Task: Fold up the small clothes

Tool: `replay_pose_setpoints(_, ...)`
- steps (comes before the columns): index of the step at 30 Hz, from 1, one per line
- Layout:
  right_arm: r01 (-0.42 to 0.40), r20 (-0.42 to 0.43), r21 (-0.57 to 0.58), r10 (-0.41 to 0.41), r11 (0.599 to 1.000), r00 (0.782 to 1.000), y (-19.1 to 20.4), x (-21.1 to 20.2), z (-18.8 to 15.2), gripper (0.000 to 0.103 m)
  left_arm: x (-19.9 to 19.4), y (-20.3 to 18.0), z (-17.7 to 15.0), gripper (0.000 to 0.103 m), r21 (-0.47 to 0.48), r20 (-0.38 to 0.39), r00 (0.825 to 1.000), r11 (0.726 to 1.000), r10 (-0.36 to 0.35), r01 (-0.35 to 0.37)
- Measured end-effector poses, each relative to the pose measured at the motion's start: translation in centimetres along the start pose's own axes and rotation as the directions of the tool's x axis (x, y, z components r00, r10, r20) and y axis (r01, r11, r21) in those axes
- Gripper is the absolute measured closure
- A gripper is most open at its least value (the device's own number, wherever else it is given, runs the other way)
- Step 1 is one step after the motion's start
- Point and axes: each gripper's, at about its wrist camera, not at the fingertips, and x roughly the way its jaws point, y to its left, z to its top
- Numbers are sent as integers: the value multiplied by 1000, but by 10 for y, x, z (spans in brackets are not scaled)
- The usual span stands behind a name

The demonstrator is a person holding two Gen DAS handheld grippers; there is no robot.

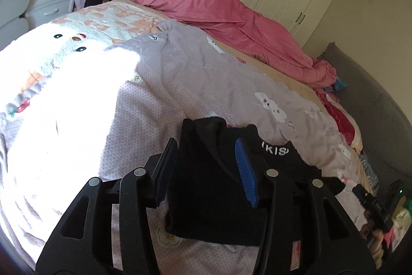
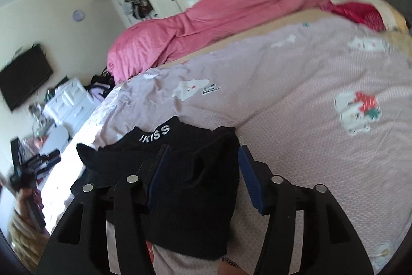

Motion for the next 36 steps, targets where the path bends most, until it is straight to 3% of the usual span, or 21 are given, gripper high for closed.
replay_pose_setpoints(2, 21, -18, -94, -23, 995, 1000, 15, -2, -9, 75, 1, -11, -14, 65, 67, -27, 999, 998, 17, -15)
replay_pose_setpoints(4, 36, -56, -162, -46, 986, 997, 27, 2, -17, 84, 11, -21, -28, 71, 134, -60, 997, 990, 45, -37)
replay_pose_setpoints(8, 89, -126, -291, -130, 953, 984, 46, 27, -38, 85, 38, -36, -51, 79, 237, -122, 988, 969, 98, -67)
replay_pose_setpoints(13, 160, -200, -320, -231, 934, 952, 45, 69, -46, 85, 72, -48, -59, 79, 314, -166, 974, 945, 153, -95)
replay_pose_setpoints(16, 188, -193, -328, -261, 926, 946, 44, 84, -45, 86, 84, -52, -57, 79, 328, -170, 972, 939, 161, -98)
replay_pose_setpoints(28, 193, -177, -233, -237, 953, 955, 30, 123, 2, 86, 119, -52, -19, 79, 227, -183, 980, 973, 76, -33)
replay_pose_setpoints(36, 234, -154, -157, -258, 959, 954, 12, 139, 30, 86, 121, -34, 14, 79, 120, -119, 992, 993, 38, -23)
